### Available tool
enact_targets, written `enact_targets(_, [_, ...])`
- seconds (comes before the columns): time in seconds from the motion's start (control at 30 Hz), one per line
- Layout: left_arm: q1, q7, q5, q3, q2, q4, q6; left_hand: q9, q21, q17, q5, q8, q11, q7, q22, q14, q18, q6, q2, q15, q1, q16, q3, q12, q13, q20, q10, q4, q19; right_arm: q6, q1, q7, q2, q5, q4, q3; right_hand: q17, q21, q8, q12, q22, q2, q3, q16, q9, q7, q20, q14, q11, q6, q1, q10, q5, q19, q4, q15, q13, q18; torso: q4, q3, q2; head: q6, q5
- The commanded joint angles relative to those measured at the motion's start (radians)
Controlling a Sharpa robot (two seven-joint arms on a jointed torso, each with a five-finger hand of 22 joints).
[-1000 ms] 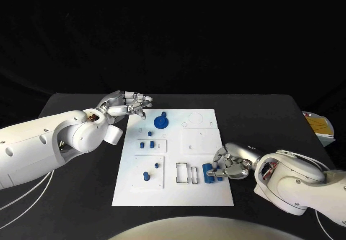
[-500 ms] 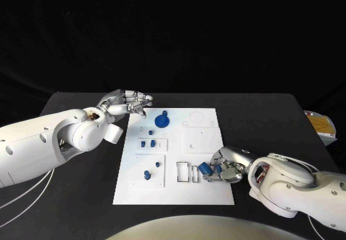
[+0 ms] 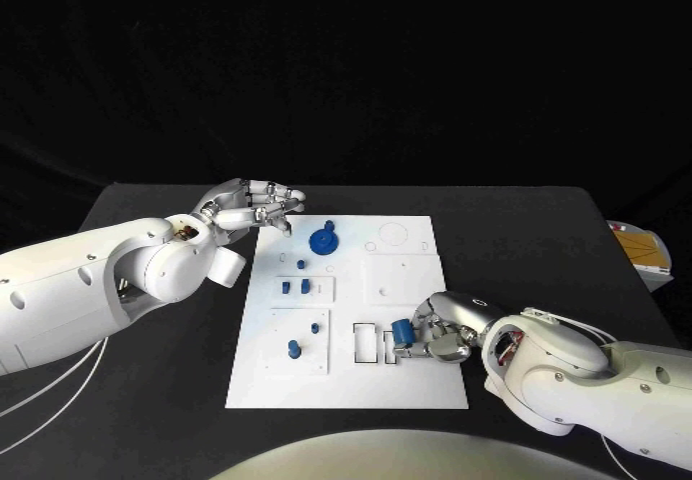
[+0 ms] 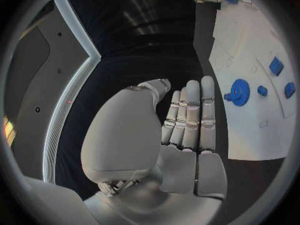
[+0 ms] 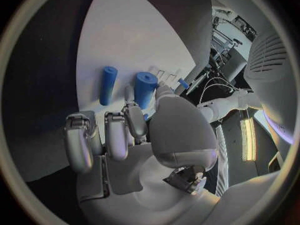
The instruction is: Assemble the parts on the task board
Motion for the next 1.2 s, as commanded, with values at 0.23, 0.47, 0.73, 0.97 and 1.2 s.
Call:
enact_targets(0.23, [0.000,0.005,0.002,0.000,-0.001,0.004,0.017,0.001,0.000,-0.002,0.000,-0.004,0.000,0.007,-0.001,0.001,0.005,-0.008,0.003,0.006,-0.009,-0.006,-0.007,-0.004,-0.001,0.004,-0.008,-0.001,0.006,-0.050,-0.009,-0.037,-0.001,0.001,-0.002,-0.006,0.080,0.003,-0.004,0.006,0.261,0.045,0.046,0.005,-0.002,-0.010,-0.015,0.072,-0.010,0.006,0.166,0.010,0.123,0.103,-0.006,-0.015,0.032,-0.005,-0.0007,-0.0008,-0.001,0.001,0.002])
enact_targets(0.47, [0.000,0.004,0.002,0.000,-0.001,0.004,0.017,0.001,-0.001,-0.002,0.000,-0.003,0.000,0.007,-0.001,0.001,0.006,-0.008,0.004,0.006,-0.010,-0.006,-0.007,-0.004,-0.001,0.004,-0.008,-0.001,0.007,-0.118,-0.005,-0.021,-0.020,0.075,0.017,-0.004,0.092,0.007,-0.004,0.005,0.262,0.030,0.138,0.010,-0.005,-0.018,-0.022,0.074,-0.018,0.017,0.230,0.012,0.202,0.104,-0.006,-0.022,0.036,-0.006,-0.0016,-0.0016,-0.002,0.004,0.000])
enact_targets(0.73, [0.000,-0.007,0.001,0.000,0.000,0.004,0.026,0.001,0.000,-0.002,0.001,-0.003,-0.001,0.007,0.000,0.000,0.006,-0.009,0.005,0.005,-0.001,-0.007,-0.004,-0.003,-0.002,0.003,-0.009,-0.008,0.009,-0.168,0.018,0.025,-0.029,0.209,0.041,-0.003,0.097,0.009,-0.001,0.004,0.263,-0.005,0.238,0.011,0.000,-0.017,-0.022,0.074,-0.018,0.020,0.240,0.013,0.184,0.105,-0.005,-0.021,0.039,-0.007,-0.0003,-0.0014,-0.002,0.006,-0.003])
enact_targets(0.97, [0.000,-0.009,0.001,0.000,0.000,0.004,0.029,0.001,0.001,-0.002,0.002,-0.003,-0.001,0.007,0.000,0.000,0.006,-0.009,0.005,0.004,0.002,-0.007,-0.002,-0.003,-0.002,0.002,-0.009,-0.011,0.010,-0.166,0.025,0.046,-0.018,0.276,0.045,-0.002,0.096,0.007,0.004,0.008,0.262,-0.020,0.271,0.011,0.004,-0.018,-0.022,0.074,-0.018,0.024,0.218,0.016,0.189,0.104,-0.003,-0.021,0.043,-0.006,-0.0006,-0.0015,0.000,0.005,0.000])
enact_targets(1.2, [0.000,-0.009,0.000,0.000,0.001,0.004,0.033,0.001,0.002,-0.003,0.002,-0.003,-0.001,0.007,0.001,-0.001,0.006,-0.009,0.006,0.004,0.007,-0.007,0.001,-0.003,-0.002,0.002,-0.010,-0.015,0.010,-0.108,0.027,0.058,0.017,0.308,0.038,-0.002,0.097,0.008,0.007,0.004,0.263,-0.041,0.292,0.011,0.009,-0.016,-0.020,0.074,-0.016,0.028,0.124,0.019,0.191,0.105,0.000,-0.020,0.041,-0.007,0.0006,-0.0013,-0.001,0.002,0.002])
